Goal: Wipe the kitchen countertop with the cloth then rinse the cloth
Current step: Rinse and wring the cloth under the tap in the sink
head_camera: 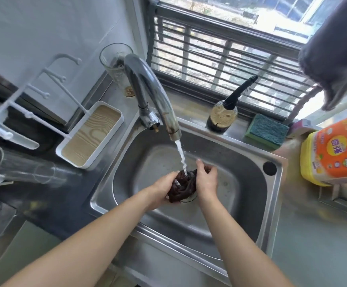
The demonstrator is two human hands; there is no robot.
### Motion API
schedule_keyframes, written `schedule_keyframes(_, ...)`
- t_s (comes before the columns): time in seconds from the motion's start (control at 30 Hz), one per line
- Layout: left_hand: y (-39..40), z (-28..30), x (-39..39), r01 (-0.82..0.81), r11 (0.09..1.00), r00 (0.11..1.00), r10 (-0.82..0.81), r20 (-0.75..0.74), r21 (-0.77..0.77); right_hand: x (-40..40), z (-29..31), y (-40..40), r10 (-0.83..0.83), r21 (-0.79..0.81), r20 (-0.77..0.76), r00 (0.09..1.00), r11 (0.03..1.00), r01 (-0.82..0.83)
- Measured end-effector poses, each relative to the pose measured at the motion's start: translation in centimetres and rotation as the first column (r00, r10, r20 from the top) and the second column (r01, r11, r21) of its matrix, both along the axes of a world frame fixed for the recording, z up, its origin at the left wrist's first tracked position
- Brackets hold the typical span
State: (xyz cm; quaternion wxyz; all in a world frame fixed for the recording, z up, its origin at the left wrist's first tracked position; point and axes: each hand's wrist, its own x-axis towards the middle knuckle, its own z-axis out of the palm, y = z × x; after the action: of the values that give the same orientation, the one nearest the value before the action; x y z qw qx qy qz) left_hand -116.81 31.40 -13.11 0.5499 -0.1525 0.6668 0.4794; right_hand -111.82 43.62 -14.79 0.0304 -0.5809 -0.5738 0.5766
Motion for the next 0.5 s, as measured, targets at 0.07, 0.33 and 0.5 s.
schedule_keyframes(0.07, 0.1, -0.7, -0.3, -0.059, 0.995, 0.996, 0.054, -0.073, -0.082, 1.1, 0.4, -0.8, -0.107, -0.095, -0.014, 0.994, 0.990, 0.105)
schedule_keyframes(0.33, 0.7, -0.3, 0.1, -0.329, 0.943, 0.944, 0.328, 0.023, 0.055, 3.1, 3.1, -7.6, 0.265, 0.259, -0.156, 0.951, 0.941, -0.219)
schedule_keyframes(0.5, 1.2, 0.3, 1.2, -0.171, 0.983, 0.965, 0.182, -0.191, 0.071, 0.4, 3.3, -3.3, 0.023, 0.125, 0.050, 0.998, 0.992, -0.029)
